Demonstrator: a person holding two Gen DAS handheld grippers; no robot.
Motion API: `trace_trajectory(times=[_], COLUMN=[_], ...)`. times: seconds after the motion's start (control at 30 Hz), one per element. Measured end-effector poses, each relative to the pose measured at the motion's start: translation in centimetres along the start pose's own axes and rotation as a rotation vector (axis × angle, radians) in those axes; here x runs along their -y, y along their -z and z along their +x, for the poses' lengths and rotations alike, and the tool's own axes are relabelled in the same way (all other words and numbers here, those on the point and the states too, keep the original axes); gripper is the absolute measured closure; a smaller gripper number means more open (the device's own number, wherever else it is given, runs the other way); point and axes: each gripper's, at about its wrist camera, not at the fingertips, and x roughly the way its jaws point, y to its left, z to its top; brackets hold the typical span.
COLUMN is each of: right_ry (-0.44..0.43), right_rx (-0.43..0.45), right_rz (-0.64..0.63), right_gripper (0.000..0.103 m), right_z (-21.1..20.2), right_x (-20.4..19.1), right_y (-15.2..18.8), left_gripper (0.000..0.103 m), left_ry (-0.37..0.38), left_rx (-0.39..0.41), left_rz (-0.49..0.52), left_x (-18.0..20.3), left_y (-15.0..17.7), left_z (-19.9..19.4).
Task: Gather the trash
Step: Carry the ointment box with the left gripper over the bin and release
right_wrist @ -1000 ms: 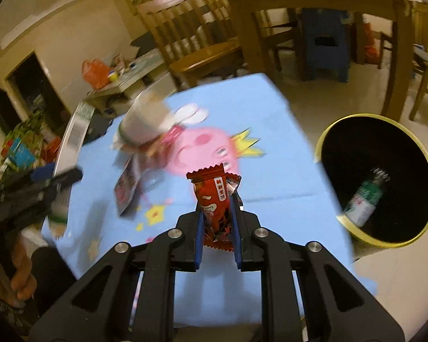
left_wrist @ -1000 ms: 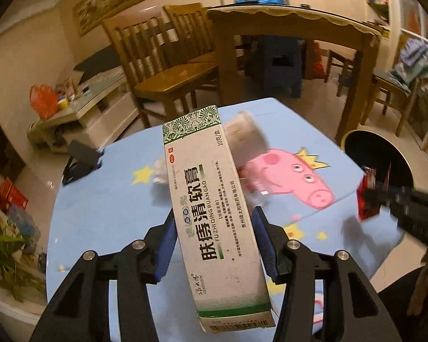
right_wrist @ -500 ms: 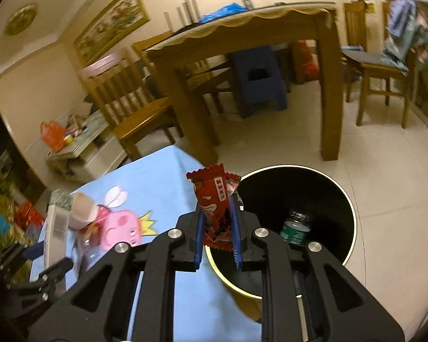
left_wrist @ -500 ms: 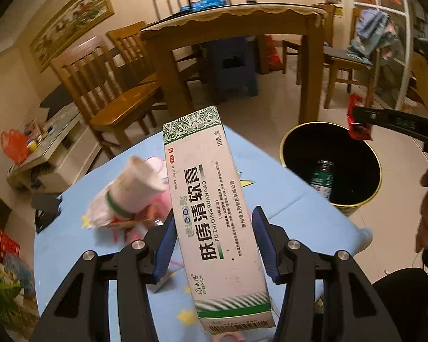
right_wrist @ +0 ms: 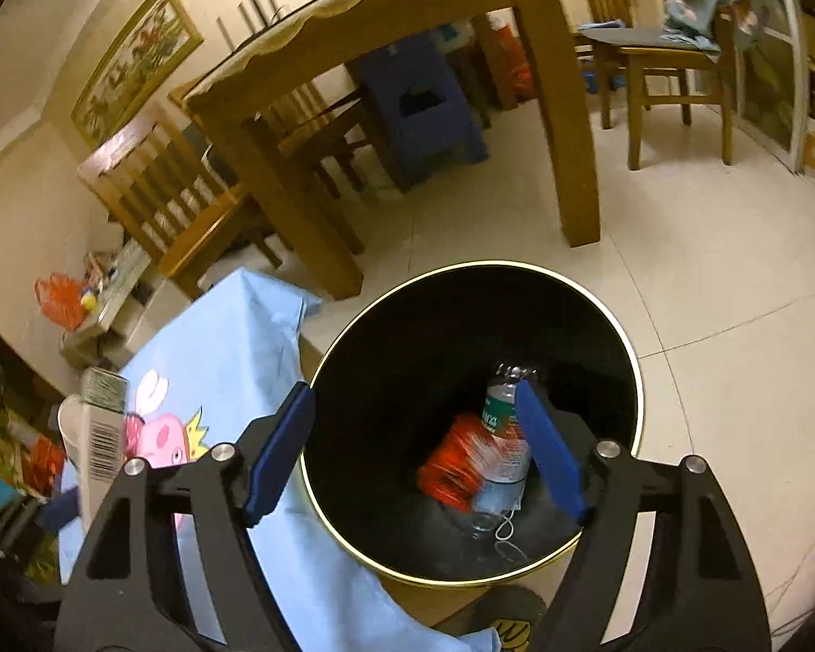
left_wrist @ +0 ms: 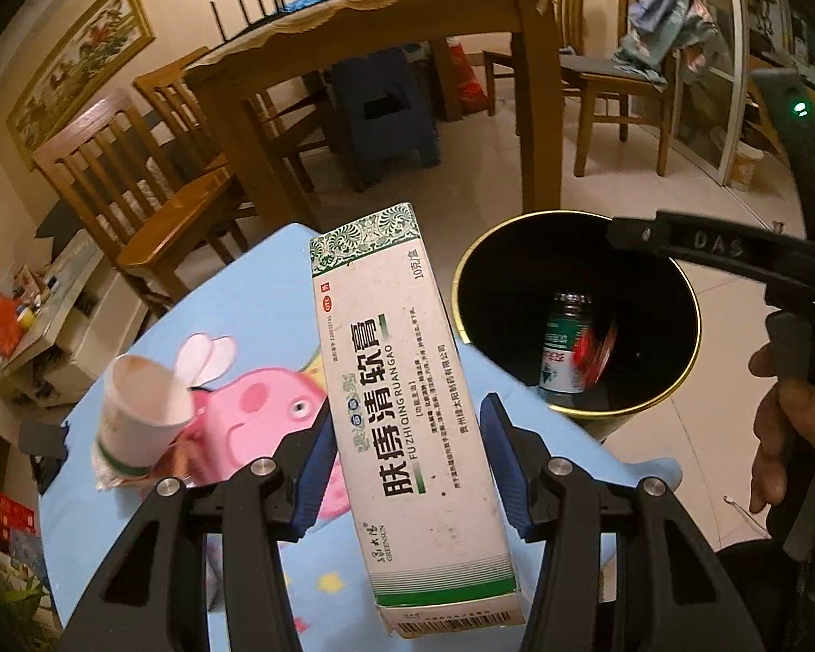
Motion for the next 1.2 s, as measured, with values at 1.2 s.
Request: trace_trajectory(times=[1.2], right_ry=[0.191], right_rx=[0.186], right_rz=[0.147], right_gripper=[0.009], right_z=[-5.5], right_x=[4.7], right_y=[0.4], left_gripper=[0.03], left_ry=[0.07], left_rx=[-0.031], left_rz=[-0.002], left_x=[1.1], left_y=[-1.4], left_z=[2.9])
